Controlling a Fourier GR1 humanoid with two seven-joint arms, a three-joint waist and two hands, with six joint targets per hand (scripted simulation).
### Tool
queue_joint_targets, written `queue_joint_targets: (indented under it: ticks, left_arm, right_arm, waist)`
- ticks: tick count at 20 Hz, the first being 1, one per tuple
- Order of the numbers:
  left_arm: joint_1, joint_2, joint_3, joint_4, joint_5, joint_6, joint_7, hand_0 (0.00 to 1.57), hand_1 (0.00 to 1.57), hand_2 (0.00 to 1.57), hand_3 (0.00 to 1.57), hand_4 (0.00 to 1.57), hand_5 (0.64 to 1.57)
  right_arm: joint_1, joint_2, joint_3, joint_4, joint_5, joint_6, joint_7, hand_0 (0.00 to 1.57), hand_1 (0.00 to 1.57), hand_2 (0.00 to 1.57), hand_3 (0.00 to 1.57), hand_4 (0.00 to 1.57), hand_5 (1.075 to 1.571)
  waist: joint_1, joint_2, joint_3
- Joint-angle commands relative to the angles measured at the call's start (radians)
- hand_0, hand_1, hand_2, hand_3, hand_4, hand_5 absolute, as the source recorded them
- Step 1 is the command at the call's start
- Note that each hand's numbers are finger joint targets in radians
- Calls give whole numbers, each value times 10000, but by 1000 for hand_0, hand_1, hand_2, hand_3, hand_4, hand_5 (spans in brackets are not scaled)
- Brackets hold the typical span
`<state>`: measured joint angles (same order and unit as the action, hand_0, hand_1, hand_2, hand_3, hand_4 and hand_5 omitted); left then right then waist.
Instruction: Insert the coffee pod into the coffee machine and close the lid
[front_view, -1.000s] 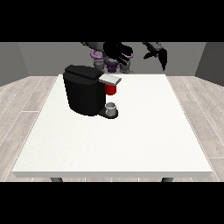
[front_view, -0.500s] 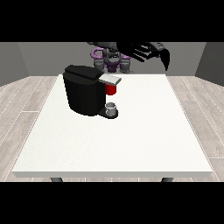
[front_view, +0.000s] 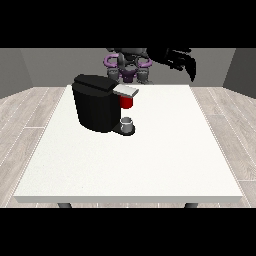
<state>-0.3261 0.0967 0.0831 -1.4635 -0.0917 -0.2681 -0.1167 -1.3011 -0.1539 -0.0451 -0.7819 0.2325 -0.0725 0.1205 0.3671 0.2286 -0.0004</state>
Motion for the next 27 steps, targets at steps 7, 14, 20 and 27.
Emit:
queue_joint_targets:
  ticks: [7, 14, 20, 27]
  left_arm:
    - [-696, 492, 504, -222, 965, -726, 368, 0, 0, 0, 0, 352, 1571]
    - [-260, 375, 257, -188, 705, -632, 82, 0, 0, 0, 0, 328, 1571]
    - [-241, 314, 480, 144, 605, -277, -289, 0, 0, 0, 0, 347, 1571]
    - [442, 358, 643, 1440, 484, -325, -751, 0, 0, 0, 0, 266, 1571]
  right_arm:
    - [-635, 24, -555, 623, -149, -333, -424, 0, 0, 0, 0, 0, 1571]
    - [-582, 178, -630, 826, -274, -117, -909, 0, 0, 0, 0, 0, 1571]
    - [-301, 799, -457, 482, -432, 80, -1863, 0, 0, 0, 0, 0, 1571]
    - [2237, 1524, 1213, -415, -1601, 294, -2851, 0, 0, 0, 0, 259, 1571]
  waist:
    - [599, 768, 1]
    - [407, 773, 1]
    - [-143, 615, 2]
    - [-1051, -951, 1]
